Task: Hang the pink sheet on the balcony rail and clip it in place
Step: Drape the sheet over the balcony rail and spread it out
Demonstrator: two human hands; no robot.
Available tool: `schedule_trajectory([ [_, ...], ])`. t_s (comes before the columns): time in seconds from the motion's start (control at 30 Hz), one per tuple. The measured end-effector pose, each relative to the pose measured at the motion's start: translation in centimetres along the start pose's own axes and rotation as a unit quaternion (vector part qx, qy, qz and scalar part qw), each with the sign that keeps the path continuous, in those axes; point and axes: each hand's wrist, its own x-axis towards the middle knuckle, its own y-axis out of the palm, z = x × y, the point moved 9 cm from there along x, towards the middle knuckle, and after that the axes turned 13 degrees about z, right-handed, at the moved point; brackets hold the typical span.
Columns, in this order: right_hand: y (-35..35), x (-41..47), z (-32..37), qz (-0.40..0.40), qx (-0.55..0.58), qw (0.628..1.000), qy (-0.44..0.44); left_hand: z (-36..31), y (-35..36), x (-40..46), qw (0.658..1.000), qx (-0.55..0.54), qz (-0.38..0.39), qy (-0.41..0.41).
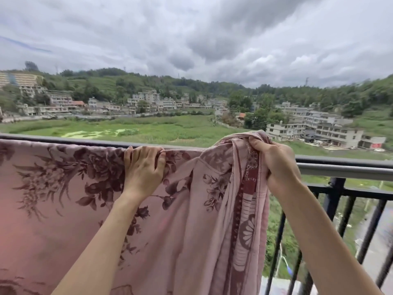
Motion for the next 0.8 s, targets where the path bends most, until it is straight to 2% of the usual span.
schedule_trajectory([
  [0.1,-2.0,-1.4,-1.0,-0.021,-0.012,1.0,-0.008,-0.1,0.3,0.2,1.0,0.006,-0.005,-0.001],
  [0.17,-1.7,-2.3,-2.9,-0.002,-0.04,0.999,0.012,-0.2,0.3,0.2,1.0,0.01,-0.014,0.002],
  [0.3,-0.3,-2.2,-5.5,0.062,-0.107,0.986,0.114,-0.1,0.0,-0.1,1.0,0.006,-0.026,0.016],
  [0.43,0.1,-2.2,-5.7,0.112,-0.115,0.967,0.196,-0.5,-0.2,-0.2,0.999,-0.002,-0.023,0.024],
  [0.57,-0.3,-1.2,-2.8,0.076,-0.11,0.98,0.147,-0.5,0.0,-0.2,1.0,0.015,-0.015,0.016],
  [0.8,-2.1,0.9,3.0,0.021,-0.009,0.999,0.032,-0.3,0.5,0.1,0.999,0.05,0.002,0.0],
])
